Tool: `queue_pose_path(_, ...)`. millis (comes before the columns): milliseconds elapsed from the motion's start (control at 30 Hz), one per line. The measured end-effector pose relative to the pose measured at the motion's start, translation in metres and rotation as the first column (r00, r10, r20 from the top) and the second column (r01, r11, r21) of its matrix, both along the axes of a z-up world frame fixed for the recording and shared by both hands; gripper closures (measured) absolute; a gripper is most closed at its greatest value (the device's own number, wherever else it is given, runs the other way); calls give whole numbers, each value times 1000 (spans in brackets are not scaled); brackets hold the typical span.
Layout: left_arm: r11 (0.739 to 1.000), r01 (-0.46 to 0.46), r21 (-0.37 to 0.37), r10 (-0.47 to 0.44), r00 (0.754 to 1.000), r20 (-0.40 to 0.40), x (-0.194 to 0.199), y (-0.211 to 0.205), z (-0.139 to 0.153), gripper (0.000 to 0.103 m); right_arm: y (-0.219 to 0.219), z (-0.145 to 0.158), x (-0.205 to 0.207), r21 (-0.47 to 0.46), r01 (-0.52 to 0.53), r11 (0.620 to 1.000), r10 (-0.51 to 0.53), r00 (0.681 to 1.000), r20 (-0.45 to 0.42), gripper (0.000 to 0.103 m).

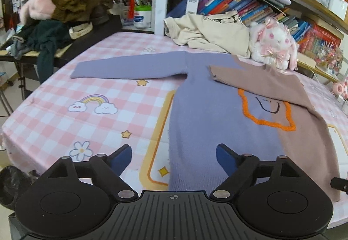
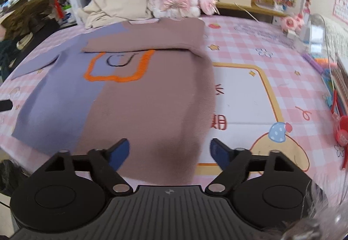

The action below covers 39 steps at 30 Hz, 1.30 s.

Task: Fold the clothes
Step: 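Move the left tool to the cuff of the lavender sleeve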

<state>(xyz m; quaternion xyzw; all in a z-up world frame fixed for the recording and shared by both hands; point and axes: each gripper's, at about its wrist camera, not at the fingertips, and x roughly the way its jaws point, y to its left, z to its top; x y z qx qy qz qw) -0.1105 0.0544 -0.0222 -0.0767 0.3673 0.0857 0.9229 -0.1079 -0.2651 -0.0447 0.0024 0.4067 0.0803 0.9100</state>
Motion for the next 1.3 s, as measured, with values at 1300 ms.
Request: queue_pose_path(1300,996,30,-79,-23,996,91,104,233,-24,13,196,13,-4,-85,224,971,-218,973,78,11)
